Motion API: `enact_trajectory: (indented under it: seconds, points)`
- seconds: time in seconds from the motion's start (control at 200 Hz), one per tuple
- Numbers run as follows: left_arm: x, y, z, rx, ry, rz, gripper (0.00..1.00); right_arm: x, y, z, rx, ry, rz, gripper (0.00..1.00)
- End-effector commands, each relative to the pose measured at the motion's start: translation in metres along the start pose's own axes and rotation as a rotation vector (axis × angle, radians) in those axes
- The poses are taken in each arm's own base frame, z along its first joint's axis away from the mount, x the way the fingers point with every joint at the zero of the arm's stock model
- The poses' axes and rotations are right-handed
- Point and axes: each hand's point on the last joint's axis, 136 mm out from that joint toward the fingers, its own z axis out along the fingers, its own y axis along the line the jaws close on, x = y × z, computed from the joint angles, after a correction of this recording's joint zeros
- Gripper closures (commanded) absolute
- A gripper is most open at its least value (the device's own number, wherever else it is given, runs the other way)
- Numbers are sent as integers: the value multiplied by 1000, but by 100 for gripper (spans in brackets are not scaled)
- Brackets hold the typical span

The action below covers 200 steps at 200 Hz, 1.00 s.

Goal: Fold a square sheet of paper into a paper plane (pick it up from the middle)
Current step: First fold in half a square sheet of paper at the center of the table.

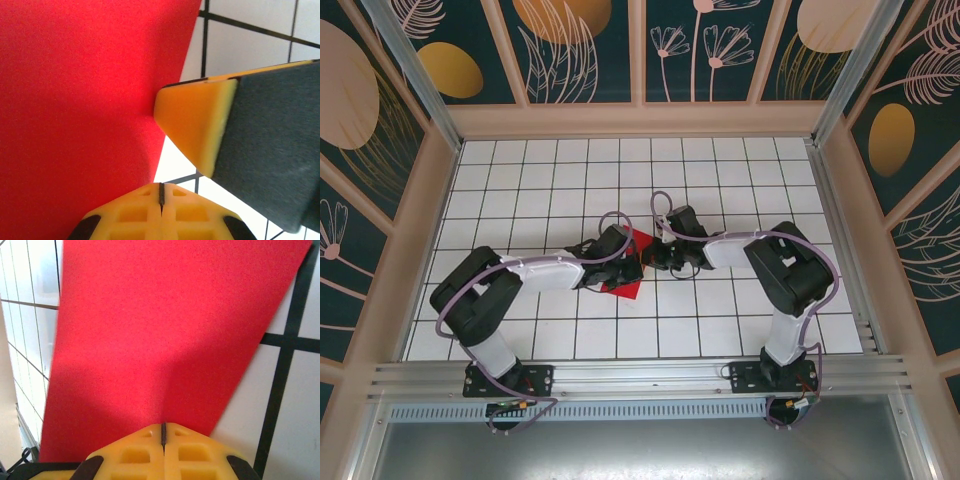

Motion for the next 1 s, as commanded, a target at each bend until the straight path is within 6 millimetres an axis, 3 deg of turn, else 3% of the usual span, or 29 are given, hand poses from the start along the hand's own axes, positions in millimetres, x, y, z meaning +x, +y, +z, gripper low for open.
enact_trajectory:
  seconds: [0.0, 0.425, 0.836, 0.996]
  points:
    - [1, 4, 6, -36, 9, -12, 100, 3, -4, 3, -12, 15, -13, 100]
    - [7, 18, 15, -83, 32, -19, 100, 6, -14, 9, 27, 38, -23, 100]
    - [-5, 0, 3, -29, -19, 27, 100, 6, -21, 11, 65, 40, -22, 100]
    - [2, 12, 10, -68, 10, 11, 100, 7, -24, 11, 77, 43, -23, 100]
